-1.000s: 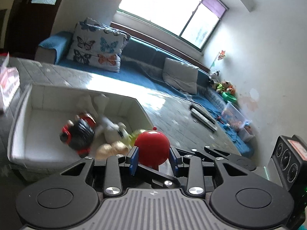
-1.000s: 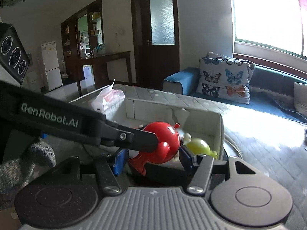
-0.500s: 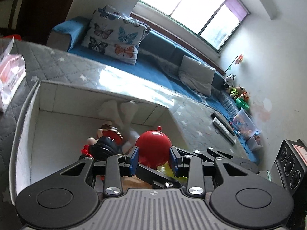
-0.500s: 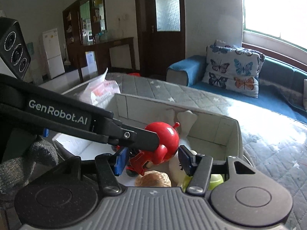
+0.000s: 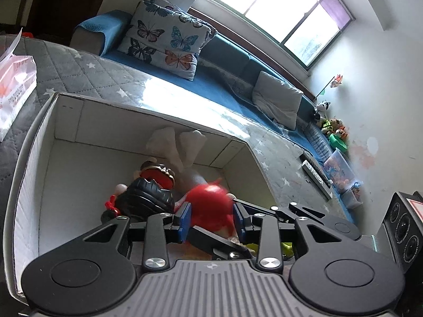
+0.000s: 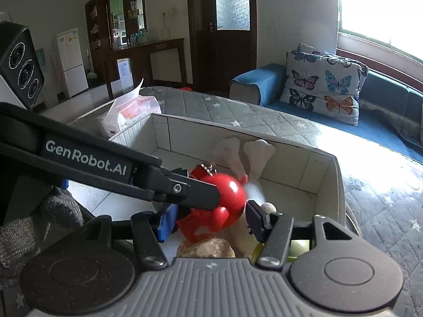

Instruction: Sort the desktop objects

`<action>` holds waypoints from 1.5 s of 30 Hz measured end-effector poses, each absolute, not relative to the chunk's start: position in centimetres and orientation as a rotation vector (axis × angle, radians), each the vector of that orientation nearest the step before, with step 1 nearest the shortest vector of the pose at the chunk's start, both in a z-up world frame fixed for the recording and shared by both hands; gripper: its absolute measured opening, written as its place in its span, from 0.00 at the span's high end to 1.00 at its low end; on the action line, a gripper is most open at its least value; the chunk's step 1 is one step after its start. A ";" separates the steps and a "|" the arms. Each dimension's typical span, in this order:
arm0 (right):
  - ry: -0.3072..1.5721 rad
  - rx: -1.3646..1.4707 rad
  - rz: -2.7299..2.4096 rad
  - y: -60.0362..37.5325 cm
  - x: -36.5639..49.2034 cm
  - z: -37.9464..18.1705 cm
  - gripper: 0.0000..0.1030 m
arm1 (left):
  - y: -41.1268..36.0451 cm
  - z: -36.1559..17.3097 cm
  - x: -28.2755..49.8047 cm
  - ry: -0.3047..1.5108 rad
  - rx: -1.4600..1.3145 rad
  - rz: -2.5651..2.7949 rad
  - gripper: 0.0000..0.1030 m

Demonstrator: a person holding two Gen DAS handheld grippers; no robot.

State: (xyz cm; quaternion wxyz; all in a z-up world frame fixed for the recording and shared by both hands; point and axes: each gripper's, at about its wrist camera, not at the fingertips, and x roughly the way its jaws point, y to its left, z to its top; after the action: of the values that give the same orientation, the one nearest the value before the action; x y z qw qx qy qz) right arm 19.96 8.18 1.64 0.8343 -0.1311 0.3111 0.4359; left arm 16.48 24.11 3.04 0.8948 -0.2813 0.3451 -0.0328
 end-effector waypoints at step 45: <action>0.568 -0.192 0.865 1.8 12.0 3.9 0.00 | 19.3 6.6 4.8 0.610 -0.428 0.010 0.64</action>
State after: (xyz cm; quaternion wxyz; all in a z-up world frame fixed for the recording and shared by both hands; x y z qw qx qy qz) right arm 11.96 1.79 3.88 0.8647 -0.0915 0.2709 0.4129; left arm 4.81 19.34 6.61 0.9314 -0.2090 0.2980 0.0048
